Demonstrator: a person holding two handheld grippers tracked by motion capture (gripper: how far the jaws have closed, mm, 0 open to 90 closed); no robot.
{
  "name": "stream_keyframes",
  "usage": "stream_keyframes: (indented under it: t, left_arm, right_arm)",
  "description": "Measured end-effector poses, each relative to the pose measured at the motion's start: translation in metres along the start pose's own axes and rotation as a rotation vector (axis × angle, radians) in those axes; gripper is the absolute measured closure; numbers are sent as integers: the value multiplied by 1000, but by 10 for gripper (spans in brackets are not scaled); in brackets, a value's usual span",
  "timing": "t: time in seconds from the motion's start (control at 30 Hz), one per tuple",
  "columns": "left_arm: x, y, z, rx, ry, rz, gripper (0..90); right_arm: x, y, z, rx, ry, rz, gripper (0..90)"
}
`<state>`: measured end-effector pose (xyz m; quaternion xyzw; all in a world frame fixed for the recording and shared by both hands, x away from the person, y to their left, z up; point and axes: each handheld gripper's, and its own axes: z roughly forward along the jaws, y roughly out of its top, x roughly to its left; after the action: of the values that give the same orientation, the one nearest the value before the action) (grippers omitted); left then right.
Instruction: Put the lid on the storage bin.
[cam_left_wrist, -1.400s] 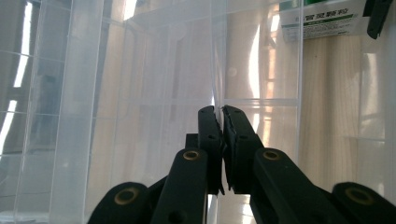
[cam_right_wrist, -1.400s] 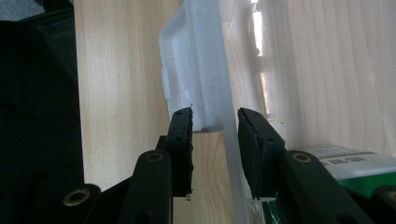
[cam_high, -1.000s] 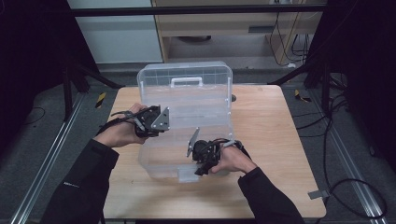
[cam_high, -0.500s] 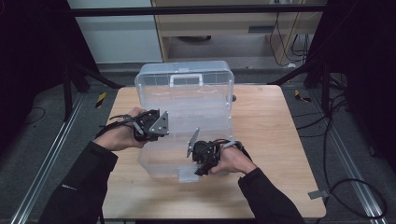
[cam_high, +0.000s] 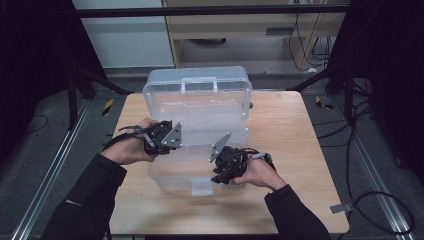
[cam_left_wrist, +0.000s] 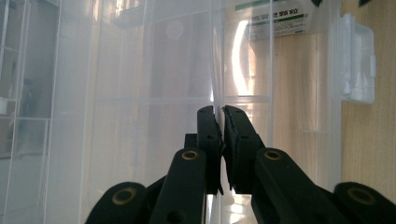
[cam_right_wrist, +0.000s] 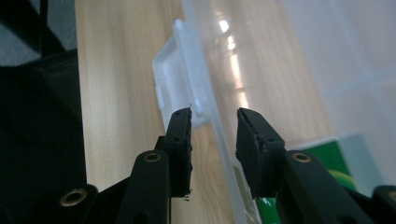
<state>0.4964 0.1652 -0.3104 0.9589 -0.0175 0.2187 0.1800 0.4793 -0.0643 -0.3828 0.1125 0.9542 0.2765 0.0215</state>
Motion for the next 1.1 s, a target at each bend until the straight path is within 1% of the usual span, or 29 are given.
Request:
stream_keyframes:
  t: [0.1, 0.13, 0.2, 0.23, 0.3, 0.37, 0.4, 0.53, 0.6, 0.7, 0.77, 0.87, 0.93, 1.0, 1.1]
  left_arm:
    - [0, 0, 0, 1, 1, -2, 850]
    - [1, 1, 0, 4, 2, 3, 850]
    - [1, 1, 0, 9, -1, 1, 849]
    - [1, 1, 0, 10, -2, 0, 849]
    - [1, 1, 0, 10, -5, -8, 849]
    - [1, 1, 0, 13, -4, -3, 848]
    - [1, 2, 0, 14, -4, -3, 848]
    - [2, 2, 0, 19, -5, -2, 847]
    - [2, 2, 0, 20, -8, -8, 846]
    - [2, 2, 0, 21, -7, -10, 846]
    - [2, 2, 0, 20, -4, -6, 845]
    - [2, 2, 0, 19, -3, -8, 845]
    - [2, 2, 0, 19, -3, -9, 845]
    - [2, 2, 0, 18, -3, -11, 845]
    - [1, 2, 0, 19, -3, -15, 844]
  right_arm:
    - [0, -9, -12, -45, -33, 29, 691]
    - [-1, -13, -16, -66, -41, 39, 702]
    - [-2, -20, -23, -97, -40, 75, 718]
    - [-2, -24, -25, -109, -43, 85, 730]
    - [-2, -32, -30, -115, -70, 92, 755]
    - [-2, -39, -35, -143, -79, 116, 780]
    - [-3, -43, -38, -161, -73, 143, 791]
    - [-4, -55, -47, -195, -95, 180, 856]
    - [-5, -60, -55, -231, -104, 196, 898]
    - [-6, -63, -64, -278, -108, 222, 900]
    - [-6, -65, -69, -300, -113, 235, 900]
    - [-7, -67, -75, -328, -114, 236, 900]
    - [-7, -66, -80, -359, -111, 236, 899]
    - [-8, -64, -85, -395, -118, 238, 900]
    - [-12, -60, -93, -450, -143, 244, 899]
